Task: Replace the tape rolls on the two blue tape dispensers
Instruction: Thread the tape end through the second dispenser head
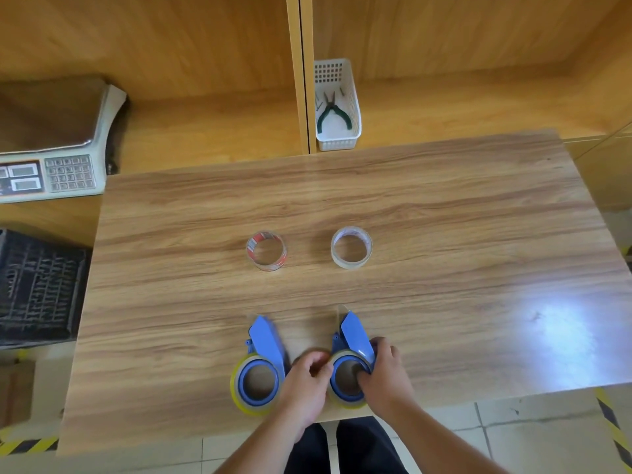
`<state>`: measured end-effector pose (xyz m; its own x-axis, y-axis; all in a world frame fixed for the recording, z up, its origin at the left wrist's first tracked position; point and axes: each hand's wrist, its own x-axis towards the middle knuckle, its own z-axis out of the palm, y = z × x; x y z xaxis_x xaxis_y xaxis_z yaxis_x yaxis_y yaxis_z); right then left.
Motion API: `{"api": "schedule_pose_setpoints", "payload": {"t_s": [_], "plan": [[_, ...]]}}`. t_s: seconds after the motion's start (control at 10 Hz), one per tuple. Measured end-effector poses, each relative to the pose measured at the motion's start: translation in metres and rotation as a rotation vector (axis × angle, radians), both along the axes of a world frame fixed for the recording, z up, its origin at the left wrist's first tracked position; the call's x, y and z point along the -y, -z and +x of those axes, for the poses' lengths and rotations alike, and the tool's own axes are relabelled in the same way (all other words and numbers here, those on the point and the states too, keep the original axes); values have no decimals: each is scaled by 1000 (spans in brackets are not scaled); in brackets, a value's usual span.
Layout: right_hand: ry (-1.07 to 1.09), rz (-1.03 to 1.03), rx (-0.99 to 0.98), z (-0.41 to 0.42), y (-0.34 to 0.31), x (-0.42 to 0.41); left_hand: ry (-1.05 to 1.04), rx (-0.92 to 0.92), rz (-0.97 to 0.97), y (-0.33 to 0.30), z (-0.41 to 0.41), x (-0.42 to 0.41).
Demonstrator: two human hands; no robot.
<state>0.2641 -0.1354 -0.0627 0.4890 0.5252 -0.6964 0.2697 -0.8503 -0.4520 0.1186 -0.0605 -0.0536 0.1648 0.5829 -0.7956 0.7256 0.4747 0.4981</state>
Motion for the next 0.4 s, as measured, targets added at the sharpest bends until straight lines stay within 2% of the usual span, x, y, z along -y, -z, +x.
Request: {"api": "schedule_pose_setpoints", "payload": {"t_s": [0.4], "plan": [[-15,36,54,-1,-17,1,127,88,92,-27,-8,-2]]}}
